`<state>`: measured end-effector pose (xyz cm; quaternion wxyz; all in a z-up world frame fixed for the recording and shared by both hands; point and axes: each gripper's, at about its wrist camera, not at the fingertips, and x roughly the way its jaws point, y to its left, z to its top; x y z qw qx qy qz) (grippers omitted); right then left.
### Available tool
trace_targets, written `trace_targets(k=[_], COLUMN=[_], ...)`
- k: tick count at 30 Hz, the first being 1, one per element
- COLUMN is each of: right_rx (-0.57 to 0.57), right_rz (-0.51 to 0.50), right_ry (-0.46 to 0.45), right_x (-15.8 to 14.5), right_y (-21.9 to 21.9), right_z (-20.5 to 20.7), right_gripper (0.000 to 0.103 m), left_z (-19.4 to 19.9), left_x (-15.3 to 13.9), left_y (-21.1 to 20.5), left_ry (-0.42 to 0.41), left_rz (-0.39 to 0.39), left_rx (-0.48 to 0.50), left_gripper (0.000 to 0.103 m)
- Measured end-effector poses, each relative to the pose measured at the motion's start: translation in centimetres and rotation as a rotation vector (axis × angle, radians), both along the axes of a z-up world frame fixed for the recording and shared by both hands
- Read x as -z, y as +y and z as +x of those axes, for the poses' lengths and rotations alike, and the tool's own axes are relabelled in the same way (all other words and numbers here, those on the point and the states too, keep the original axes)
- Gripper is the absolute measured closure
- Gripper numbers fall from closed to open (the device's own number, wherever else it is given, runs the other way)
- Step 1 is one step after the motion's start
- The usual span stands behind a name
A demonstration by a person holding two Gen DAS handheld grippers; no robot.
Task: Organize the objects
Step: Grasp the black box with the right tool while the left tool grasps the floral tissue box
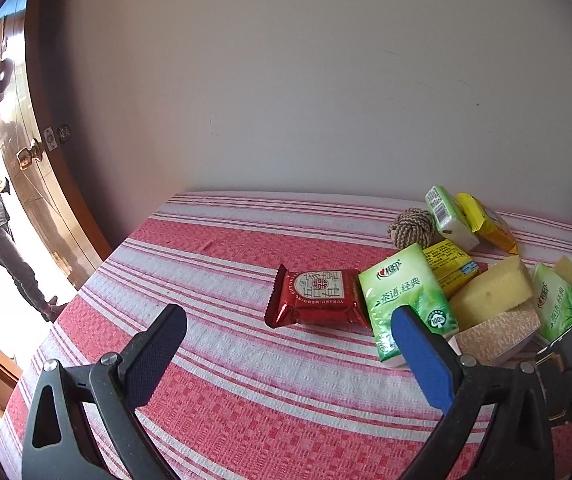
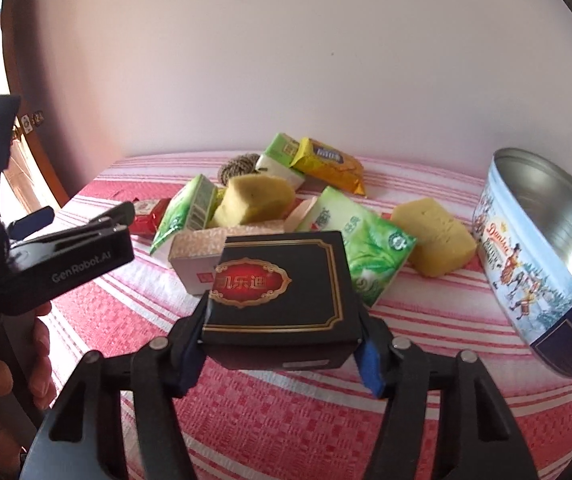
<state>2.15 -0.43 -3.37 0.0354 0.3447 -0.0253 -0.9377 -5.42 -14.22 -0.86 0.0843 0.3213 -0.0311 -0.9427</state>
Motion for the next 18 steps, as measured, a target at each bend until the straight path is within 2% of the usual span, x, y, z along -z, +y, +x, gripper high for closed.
trace_targets(k=[6,11,14,18], right_rx=[0.106,0.179,0.196,0.214], right_rz=[0.053,0.098,0.094,0.04], right_ry=[0.156,0.196,0.192,0.186], right_x=[-2.1,-2.2,-2.2,-2.5], right_y=[3.6,7.4,9.3,10.7], right_z=[3.0,4.3,4.8,4.4], right_gripper=[0.04,0.04,0.04,0.039], left_z=[1.1,2.3,1.9,-0.1], left_x=[-0.2,0.3,1.4,2.5], left_y=[1.4,4.8,7.1,8.5], left_ry=[-0.011,-0.047,-0.109,-0.162], left_rz=[0.108,0.189,0.176,0.14], left_rx=[0.159,0.32,0.337,0.261], left_gripper=[0.0,0.001,0.004,0.012])
